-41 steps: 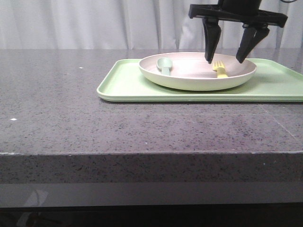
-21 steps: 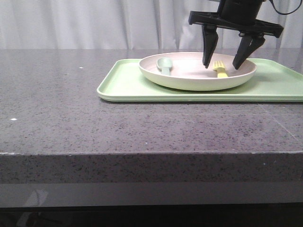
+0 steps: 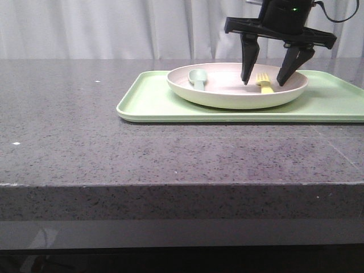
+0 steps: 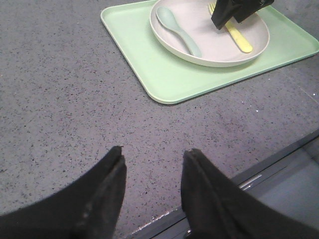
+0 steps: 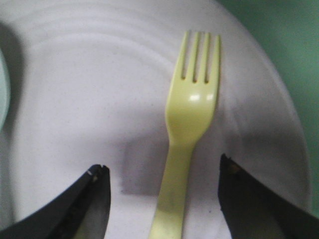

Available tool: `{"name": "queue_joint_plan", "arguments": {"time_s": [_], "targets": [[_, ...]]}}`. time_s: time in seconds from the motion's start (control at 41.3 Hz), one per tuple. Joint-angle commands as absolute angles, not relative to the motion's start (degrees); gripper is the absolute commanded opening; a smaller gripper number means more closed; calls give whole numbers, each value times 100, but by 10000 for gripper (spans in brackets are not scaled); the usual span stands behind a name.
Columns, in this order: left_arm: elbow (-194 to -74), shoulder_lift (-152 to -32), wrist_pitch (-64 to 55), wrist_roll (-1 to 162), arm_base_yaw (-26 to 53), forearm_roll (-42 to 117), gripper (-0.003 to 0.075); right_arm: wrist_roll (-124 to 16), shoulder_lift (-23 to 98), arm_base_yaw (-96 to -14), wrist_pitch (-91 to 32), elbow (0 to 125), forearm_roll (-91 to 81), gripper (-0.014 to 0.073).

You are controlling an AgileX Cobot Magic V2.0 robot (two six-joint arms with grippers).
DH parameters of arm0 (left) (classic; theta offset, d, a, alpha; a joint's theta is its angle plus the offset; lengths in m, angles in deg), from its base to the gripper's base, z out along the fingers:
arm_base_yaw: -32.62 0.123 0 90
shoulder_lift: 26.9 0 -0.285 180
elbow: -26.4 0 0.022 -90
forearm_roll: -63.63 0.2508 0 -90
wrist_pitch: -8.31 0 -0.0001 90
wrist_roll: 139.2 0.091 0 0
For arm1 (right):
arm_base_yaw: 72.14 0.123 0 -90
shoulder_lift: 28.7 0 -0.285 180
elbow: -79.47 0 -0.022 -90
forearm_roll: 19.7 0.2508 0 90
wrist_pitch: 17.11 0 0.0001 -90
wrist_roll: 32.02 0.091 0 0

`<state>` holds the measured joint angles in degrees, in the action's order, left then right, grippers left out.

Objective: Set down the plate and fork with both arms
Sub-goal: 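Lower the right gripper around the yellow fork on the plate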

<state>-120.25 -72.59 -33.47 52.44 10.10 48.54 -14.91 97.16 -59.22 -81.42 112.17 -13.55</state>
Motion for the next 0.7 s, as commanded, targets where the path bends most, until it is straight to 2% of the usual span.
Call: {"name": "queue_joint_plan", "arguments": {"time_s": [0.0, 0.46, 0.678], "targets": [[-12170, -7250, -2956, 5236, 1023, 4722, 283, -1590, 9385, -5922, -8079, 11412, -1311, 486], [-12170, -7250, -2956, 5236, 1023, 4722, 283, -1641, 9508, -5916, -8135, 11412, -1315, 481], [-12170, -7250, -2956, 5236, 1023, 4722, 283, -1689, 9561, -5916, -8203, 11412, -1337, 328]]}}
